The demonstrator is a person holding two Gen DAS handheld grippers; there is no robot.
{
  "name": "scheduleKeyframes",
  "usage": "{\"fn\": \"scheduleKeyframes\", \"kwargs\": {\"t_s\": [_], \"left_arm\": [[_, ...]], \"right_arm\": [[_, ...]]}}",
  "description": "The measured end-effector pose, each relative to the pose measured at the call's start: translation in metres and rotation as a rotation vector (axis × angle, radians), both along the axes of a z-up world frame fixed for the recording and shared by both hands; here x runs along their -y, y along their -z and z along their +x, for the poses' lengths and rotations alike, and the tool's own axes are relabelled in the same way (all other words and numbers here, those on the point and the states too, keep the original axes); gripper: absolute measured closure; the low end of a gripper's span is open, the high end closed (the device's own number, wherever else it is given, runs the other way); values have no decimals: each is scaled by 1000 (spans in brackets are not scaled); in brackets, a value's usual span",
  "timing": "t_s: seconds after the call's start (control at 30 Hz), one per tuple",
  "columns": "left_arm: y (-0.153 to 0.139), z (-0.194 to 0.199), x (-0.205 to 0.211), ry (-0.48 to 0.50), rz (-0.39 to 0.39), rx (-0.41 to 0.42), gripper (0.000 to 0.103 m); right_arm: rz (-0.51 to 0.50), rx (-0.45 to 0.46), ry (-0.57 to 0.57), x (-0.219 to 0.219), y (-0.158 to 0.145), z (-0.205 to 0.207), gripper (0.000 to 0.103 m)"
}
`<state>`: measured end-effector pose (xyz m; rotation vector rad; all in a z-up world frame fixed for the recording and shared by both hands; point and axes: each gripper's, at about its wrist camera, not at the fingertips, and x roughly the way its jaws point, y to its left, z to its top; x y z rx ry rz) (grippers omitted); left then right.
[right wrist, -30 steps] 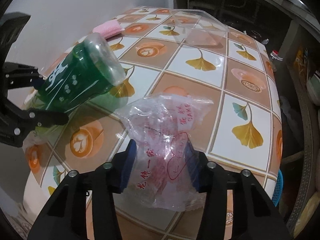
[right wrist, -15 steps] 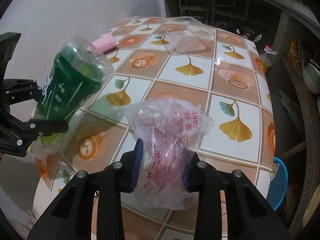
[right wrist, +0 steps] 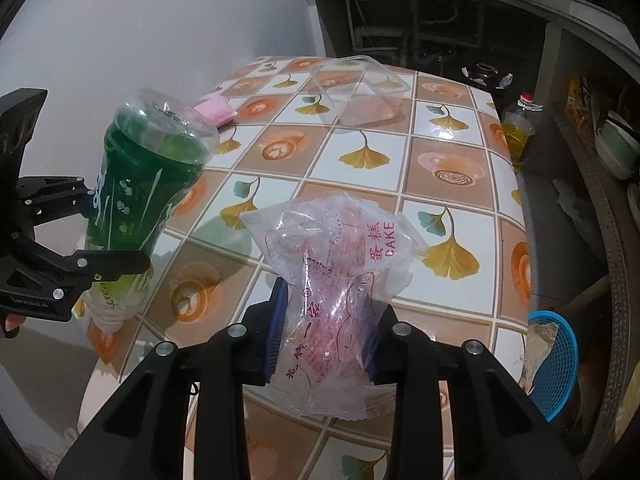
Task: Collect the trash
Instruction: 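Lift the green can and CAKE bag and carry both over the blue wastebasket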
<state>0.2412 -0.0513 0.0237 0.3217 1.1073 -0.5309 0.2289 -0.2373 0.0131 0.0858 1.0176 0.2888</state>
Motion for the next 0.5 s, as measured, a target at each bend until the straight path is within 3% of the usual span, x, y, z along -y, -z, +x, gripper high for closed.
{"fn": "scheduleKeyframes", "kwargs": {"t_s": [0.5], "left_arm": [[-12,-9,12,16,-9,32,47]], "right_arm": [[16,27,16,9,-10,-11,71]]}}
